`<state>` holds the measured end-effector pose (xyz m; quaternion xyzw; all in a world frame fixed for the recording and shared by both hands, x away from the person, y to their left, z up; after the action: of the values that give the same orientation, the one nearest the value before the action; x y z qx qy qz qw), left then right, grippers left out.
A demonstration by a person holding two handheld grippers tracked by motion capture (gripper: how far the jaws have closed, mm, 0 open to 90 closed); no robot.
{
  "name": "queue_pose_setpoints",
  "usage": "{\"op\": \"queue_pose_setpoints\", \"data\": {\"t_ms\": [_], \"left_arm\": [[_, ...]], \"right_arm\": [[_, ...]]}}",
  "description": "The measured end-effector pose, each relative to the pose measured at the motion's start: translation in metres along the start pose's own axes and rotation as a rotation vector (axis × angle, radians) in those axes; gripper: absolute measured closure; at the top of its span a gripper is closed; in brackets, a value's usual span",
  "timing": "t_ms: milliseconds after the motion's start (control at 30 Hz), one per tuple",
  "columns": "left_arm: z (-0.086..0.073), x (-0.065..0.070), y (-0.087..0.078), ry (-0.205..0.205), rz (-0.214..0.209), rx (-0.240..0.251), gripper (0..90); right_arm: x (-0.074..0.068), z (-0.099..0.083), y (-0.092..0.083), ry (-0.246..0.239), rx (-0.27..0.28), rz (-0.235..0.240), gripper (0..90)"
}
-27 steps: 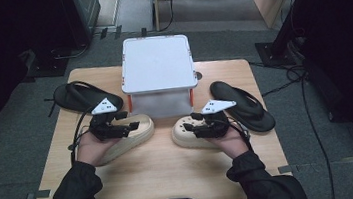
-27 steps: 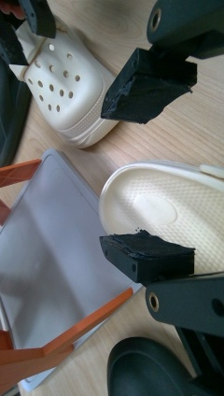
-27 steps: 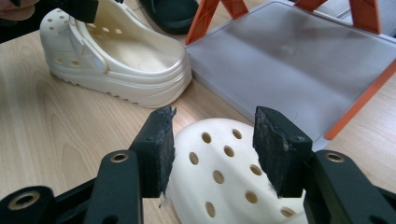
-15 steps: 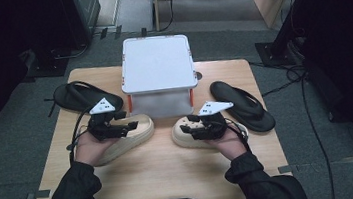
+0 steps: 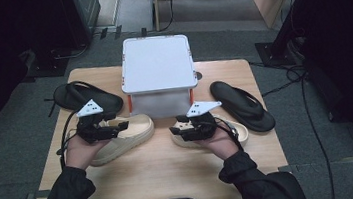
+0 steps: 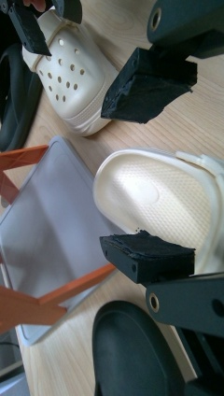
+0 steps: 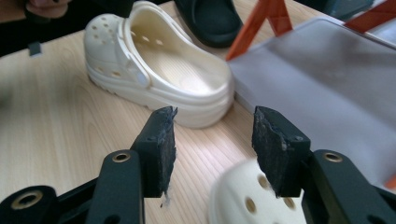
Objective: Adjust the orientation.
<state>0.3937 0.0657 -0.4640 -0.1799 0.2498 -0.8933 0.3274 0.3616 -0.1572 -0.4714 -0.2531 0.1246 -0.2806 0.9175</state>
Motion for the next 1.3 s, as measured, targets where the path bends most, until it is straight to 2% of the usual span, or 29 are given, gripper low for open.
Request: {"op": "queue_pose_setpoints", "data": {"t_ms": [67, 167, 333, 467, 500, 567, 600, 700, 833, 867, 900, 1100, 1233, 1300], "left_arm": [[-0.002, -0.002, -0.003, -0.011, 0.006, 0.002, 32.8], [-0.006, -0.004, -0.006, -0.017, 0.011, -0.002, 32.8], [-0.008, -0.007, -0.01, -0.022, 0.027, 0.002, 32.7], [-0.008, -0.009, -0.013, -0.025, 0.033, 0.008, 31.5], [-0.008, -0.01, -0.014, -0.035, 0.035, 0.017, 31.2], [-0.007, -0.01, -0.014, -0.036, 0.034, 0.022, 30.9], [-0.006, -0.01, -0.015, -0.033, 0.035, 0.029, 31.0], [-0.006, -0.01, -0.015, -0.03, 0.039, 0.028, 31.0], [-0.008, -0.011, -0.015, -0.027, 0.044, 0.02, 31.1], [-0.008, -0.011, -0.015, -0.027, 0.044, 0.02, 31.1], [-0.008, -0.011, -0.015, -0.027, 0.044, 0.02, 31.1], [-0.008, -0.011, -0.014, -0.029, 0.043, 0.019, 31.2], [-0.008, -0.013, -0.015, -0.032, 0.045, 0.021, 31.2], [-0.008, -0.013, -0.016, -0.036, 0.046, 0.028, 31.2]], "right_arm": [[-0.004, 0.004, 0.005, 0.018, 0.003, 0.022, 49.5], [-0.009, 0.01, 0.016, -0.016, -0.005, 0.038, 49.5], [-0.02, 0.016, 0.034, -0.028, -0.024, 0.075, 49.1], [-0.025, 0.017, 0.045, -0.033, -0.039, 0.092, 49.1], [-0.028, 0.019, 0.053, -0.025, -0.044, 0.109, 49.3], [-0.029, 0.019, 0.057, -0.025, -0.047, 0.118, 49.6], [-0.033, 0.021, 0.064, -0.02, -0.058, 0.129, 50.8], [-0.035, 0.022, 0.071, -0.039, -0.06, 0.123, 53.4], [-0.034, 0.023, 0.088, -0.063, -0.071, 0.081, 67.0], [-0.034, 0.023, 0.088, -0.063, -0.071, 0.081, 67.0], [-0.03, 0.023, 0.095, -0.049, -0.081, 0.06, 71.8], [-0.022, 0.019, 0.116, -0.004, -0.118, 0.024, 77.3], [-0.018, 0.014, 0.126, -0.015, -0.145, -0.001, 79.3], [-0.019, 0.011, 0.127, -0.01, -0.147, 0.009, 81.8]]}}
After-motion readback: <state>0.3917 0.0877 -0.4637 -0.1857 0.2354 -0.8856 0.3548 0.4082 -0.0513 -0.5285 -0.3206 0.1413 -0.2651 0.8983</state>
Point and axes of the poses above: each handheld gripper's, and its own axes: y roughly forward along the jaws, z roughly out of its top, x roughly to its right, the point moved 9 cm from there along y, roughly forward along the jaws
